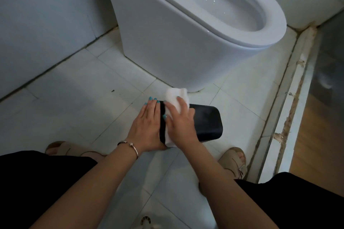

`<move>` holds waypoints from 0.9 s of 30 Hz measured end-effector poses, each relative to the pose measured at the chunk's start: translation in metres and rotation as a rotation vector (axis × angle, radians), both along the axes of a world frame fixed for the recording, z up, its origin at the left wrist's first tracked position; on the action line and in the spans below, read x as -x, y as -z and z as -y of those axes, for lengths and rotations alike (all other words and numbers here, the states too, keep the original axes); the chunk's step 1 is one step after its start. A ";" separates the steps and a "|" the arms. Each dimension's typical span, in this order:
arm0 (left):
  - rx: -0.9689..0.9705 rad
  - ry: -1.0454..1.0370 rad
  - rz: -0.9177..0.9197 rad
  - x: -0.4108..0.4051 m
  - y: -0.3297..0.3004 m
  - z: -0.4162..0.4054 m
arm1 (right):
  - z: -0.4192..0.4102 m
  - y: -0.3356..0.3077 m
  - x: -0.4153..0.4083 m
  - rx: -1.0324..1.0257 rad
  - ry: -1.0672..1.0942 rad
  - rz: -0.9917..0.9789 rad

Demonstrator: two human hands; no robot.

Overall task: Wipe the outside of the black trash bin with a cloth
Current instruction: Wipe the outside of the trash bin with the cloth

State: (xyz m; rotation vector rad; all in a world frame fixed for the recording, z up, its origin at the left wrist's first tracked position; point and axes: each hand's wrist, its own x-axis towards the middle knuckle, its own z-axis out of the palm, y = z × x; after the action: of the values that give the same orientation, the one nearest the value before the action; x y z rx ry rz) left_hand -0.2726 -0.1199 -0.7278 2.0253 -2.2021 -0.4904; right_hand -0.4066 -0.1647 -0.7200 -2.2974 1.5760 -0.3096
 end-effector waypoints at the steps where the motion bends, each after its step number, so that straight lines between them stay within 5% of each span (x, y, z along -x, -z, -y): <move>1: -0.001 0.004 -0.006 0.000 0.000 -0.001 | 0.000 0.001 -0.002 0.019 -0.055 0.006; 5: 0.034 -0.020 -0.031 -0.004 0.002 0.000 | 0.012 0.001 0.022 0.008 -0.066 0.011; 13: 0.019 -0.036 -0.106 -0.007 0.000 -0.003 | 0.051 0.002 0.100 -0.090 0.267 -0.012; 21: 0.009 0.007 -0.127 -0.029 0.001 -0.006 | 0.033 0.001 0.058 -0.101 0.357 -0.026; 27: 0.029 -0.021 -0.161 -0.028 0.004 -0.010 | 0.003 -0.004 -0.020 -0.089 0.200 0.016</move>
State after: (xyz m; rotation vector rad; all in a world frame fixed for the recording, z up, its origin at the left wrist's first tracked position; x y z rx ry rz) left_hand -0.2450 -0.1096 -0.7317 1.9193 -2.0802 -0.5938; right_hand -0.3862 -0.1676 -0.7155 -2.0701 1.7787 -0.2988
